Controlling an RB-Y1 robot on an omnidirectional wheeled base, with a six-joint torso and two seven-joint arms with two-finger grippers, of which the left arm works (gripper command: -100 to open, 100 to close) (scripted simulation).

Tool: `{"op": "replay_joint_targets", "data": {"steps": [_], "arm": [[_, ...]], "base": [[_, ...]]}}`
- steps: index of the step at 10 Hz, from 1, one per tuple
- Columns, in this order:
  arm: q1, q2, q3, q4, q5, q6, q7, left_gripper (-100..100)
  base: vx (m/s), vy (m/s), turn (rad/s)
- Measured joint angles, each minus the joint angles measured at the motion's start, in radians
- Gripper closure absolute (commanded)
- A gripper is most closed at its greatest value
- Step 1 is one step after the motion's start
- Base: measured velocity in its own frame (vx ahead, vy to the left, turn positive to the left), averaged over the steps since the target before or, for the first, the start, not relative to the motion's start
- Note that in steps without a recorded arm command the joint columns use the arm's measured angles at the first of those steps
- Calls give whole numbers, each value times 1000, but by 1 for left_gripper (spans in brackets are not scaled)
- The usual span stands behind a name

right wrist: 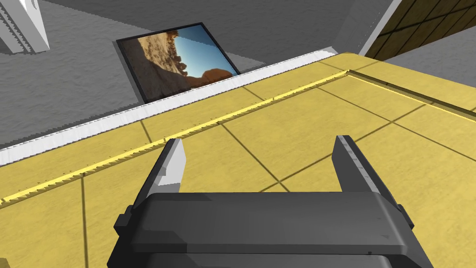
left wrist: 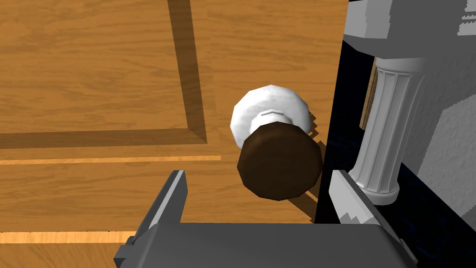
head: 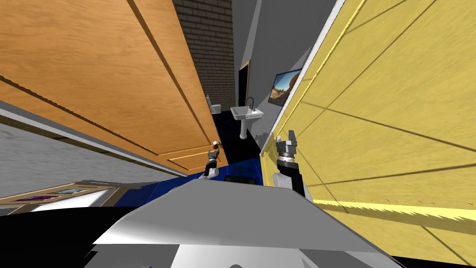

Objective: Pull the door open

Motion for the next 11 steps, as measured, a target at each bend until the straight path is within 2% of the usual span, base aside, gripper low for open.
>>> {"op": "replay_joint_targets", "data": {"steps": [2, 3, 8, 11], "arm": [[-4, 6, -1, 7, 0, 1, 8, -100], [-4, 6, -2, 7, 0, 1, 8, 100], [-3, 4, -5, 8, -1, 5, 7, 100], [-9, 6, -9, 3, -3, 6, 13, 100]], "base": [[157, -14, 6], [-15, 2, -11], [-18, 1, -4], [-160, 15, -23]]}}
